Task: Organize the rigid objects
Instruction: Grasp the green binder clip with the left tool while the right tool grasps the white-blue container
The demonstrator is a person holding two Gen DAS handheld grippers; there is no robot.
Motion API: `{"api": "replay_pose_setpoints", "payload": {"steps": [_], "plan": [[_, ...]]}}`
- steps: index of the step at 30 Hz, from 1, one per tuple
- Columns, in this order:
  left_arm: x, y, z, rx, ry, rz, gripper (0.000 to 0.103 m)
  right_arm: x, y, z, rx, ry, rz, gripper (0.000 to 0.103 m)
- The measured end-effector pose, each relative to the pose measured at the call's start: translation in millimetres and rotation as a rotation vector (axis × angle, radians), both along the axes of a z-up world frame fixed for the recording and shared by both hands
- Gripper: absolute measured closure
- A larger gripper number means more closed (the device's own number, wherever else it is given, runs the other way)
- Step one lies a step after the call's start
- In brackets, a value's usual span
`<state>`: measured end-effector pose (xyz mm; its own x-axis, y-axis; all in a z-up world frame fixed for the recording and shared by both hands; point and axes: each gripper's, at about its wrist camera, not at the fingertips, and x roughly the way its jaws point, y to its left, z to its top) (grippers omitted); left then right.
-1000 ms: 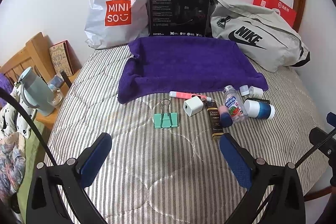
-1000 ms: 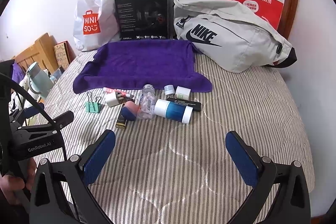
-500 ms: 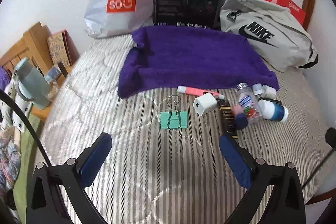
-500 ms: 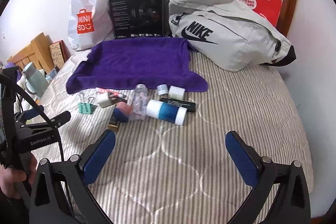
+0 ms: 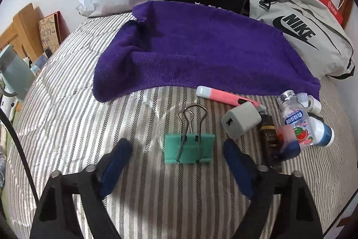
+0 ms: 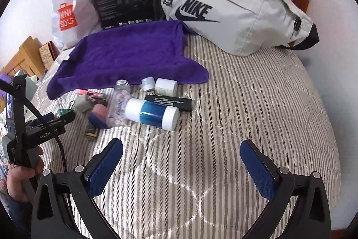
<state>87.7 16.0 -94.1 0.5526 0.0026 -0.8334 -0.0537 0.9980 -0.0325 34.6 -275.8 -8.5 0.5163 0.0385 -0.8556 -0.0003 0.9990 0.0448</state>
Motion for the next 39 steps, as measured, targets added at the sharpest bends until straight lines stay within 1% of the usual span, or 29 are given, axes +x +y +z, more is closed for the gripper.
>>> {"api": "replay_pose_setpoints", "payload": {"steps": [1, 3, 6, 7, 10, 14, 17, 21, 27, 30, 31, 33, 34, 38, 39], "plan": [[0.2, -1.2, -0.2, 0.012, -0.006, -0.003, 0.03, 2.9, -0.9, -3.1, 0.0, 0.005, -0.001, 0.0], [1.6, -3.8, -1.0, 0.03, -0.007, -0.009, 0.036, 8.5, -2.2, -9.2, 0.003, 0.018, -0.004, 0.0], [2.2, -6.6, 0.9, 0.009, -0.013, -0.031, 0.059, 18.5, -3.2, -19.0, 0.017, 0.04, -0.012, 0.0], [1.9, -8.3, 1.5, 0.014, -0.01, -0.041, 0.063, 21.9, -3.4, -22.1, 0.025, 0.045, -0.016, 0.0], [1.0, -13.3, 2.2, 0.036, -0.008, -0.066, 0.063, 35.5, -2.5, -33.5, 0.054, 0.063, -0.025, 0.0], [0.8, -9.2, 2.4, 0.022, -0.006, -0.07, 0.063, 54.3, 2.6, -45.6, 0.068, 0.097, -0.04, 0.002], [-0.3, -11.3, 2.2, 0.043, -0.011, -0.073, 0.063, 64.9, 8.8, -48.7, 0.094, 0.105, -0.05, 0.002], [-0.6, -8.9, 2.1, 0.032, -0.015, -0.084, 0.063, 75.1, 18.8, -50.1, 0.114, 0.111, -0.068, 0.002], [-1.0, -7.4, 2.0, 0.025, -0.02, -0.096, 0.063, 82.3, 34.2, -59.6, 0.089, 0.148, -0.088, 0.002], [-1.5, -7.6, 1.9, 0.027, -0.024, -0.101, 0.063, 86.2, 38.3, -63.9, 0.043, 0.144, -0.123, 0.002], [-1.6, -7.7, 1.9, 0.029, -0.025, -0.104, 0.063, 86.6, 38.2, -66.2, 0.031, 0.144, -0.129, 0.003], [-2.1, -6.7, 2.1, 0.025, -0.028, -0.112, 0.063, 84.6, 33.9, -68.8, 0.054, 0.148, -0.116, 0.003], [-2.1, -5.9, 2.2, 0.022, -0.028, -0.116, 0.063, 82.8, 30.3, -70.2, 0.052, 0.167, -0.109, 0.003], [-2.6, -5.5, 2.1, 0.016, -0.032, -0.119, 0.063, 73.1, 22.0, -64.5, -0.019, 0.158, -0.111, 0.004], [-2.9, -6.1, 1.9, 0.019, -0.034, -0.119, 0.063, 70.5, 20.5, -63.9, -0.023, 0.156, -0.111, 0.004]]}}
